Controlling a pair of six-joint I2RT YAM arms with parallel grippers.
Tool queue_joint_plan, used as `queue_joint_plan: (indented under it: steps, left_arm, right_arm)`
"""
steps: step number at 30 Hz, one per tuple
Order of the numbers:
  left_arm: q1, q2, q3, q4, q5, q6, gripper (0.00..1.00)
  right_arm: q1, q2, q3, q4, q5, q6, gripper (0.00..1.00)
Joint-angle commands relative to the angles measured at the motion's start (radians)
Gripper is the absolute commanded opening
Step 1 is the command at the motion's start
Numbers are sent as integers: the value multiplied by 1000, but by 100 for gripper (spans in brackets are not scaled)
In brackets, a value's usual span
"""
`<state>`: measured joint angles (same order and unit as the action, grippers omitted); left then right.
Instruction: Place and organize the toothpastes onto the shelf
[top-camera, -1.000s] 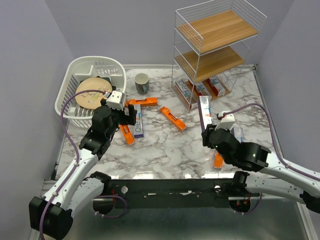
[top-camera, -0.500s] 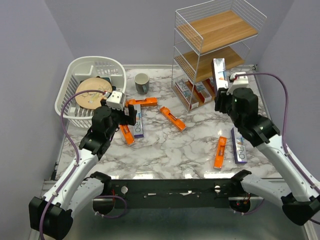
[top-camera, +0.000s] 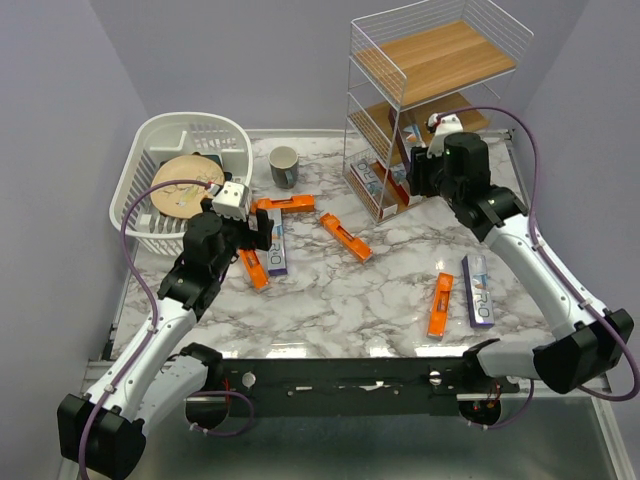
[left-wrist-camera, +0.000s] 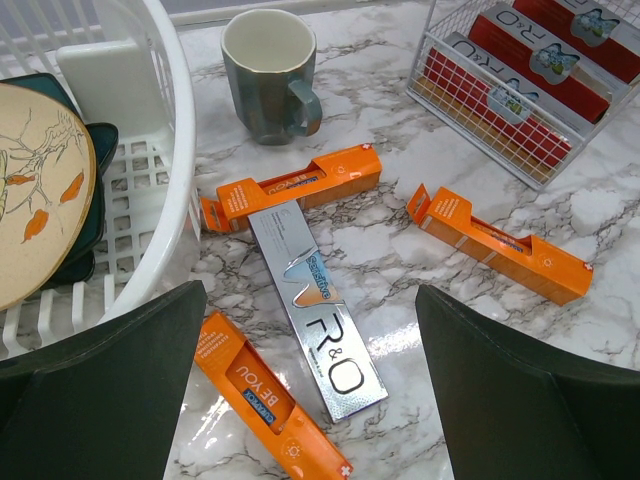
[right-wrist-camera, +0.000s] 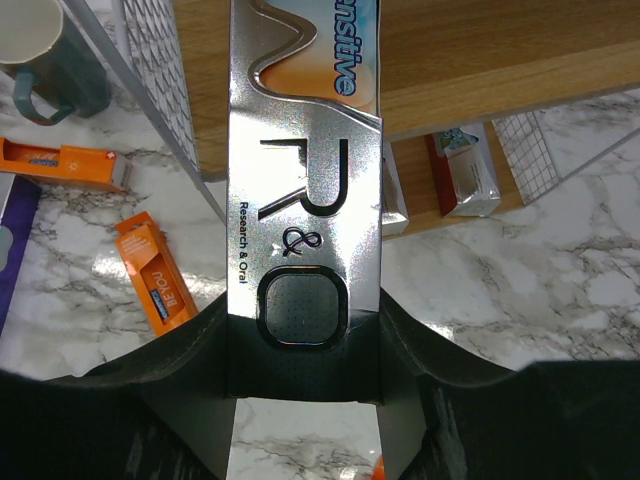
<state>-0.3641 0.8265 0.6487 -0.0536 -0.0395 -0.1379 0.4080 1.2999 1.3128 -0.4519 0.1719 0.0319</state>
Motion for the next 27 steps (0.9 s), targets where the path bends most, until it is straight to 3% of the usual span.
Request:
queue_joint_plan:
  steps: [1,8,18,27]
  left_arm:
    - [5,-10,29,6,23,14,99]
    - [8,-10,28,6,27,14,99]
    - [11,-4,31,5,33,12,99]
    - [14,-4,31,4,38,11,99]
  right_arm:
    - [-8,47,80,119,-87,-21,47]
    - [-8,139,126,173,-121,-81,53]
    - [-23,110,54,239,-146,-56,75]
    - [-31,-45,-157,373,-155,-52,74]
